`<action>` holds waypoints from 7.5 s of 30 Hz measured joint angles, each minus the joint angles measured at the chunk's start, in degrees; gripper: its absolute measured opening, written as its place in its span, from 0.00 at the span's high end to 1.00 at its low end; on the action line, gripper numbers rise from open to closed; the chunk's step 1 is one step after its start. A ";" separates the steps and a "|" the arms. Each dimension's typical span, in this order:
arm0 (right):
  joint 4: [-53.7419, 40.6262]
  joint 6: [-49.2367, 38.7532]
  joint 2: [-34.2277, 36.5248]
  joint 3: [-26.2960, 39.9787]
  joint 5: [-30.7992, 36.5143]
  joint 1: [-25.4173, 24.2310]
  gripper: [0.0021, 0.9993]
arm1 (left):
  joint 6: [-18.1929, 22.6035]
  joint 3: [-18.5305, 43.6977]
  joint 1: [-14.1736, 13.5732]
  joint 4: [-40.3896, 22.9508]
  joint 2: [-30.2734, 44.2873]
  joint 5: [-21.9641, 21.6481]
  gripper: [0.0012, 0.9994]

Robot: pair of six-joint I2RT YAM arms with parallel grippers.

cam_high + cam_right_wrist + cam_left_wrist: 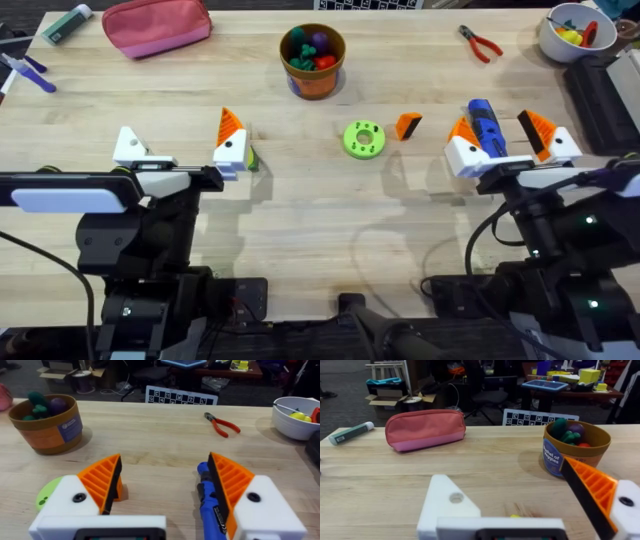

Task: Pick up the gripper from the table and insert it into the empty holder that is missing its gripper. Then pick up a screw, insert it into the mounting hole, and use the screwdriver to tighten it. Finally, clean up the table by picking up the vegetable and placing it into the bucket.

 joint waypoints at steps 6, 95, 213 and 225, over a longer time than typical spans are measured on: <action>-0.06 0.00 0.02 0.00 0.02 0.00 0.01 | 0.02 0.00 0.00 0.00 0.01 0.00 0.01; -61.70 -0.15 60.24 64.15 0.46 0.00 0.01 | -34.36 64.22 -7.02 -58.36 98.80 4.80 0.01; -62.27 -0.15 60.24 64.17 0.46 0.00 0.01 | 4.12 74.84 -8.41 -50.18 75.31 2.97 0.01; -62.27 -0.16 60.24 64.17 0.46 0.00 0.01 | 4.85 62.64 -8.40 -39.11 60.03 2.99 0.01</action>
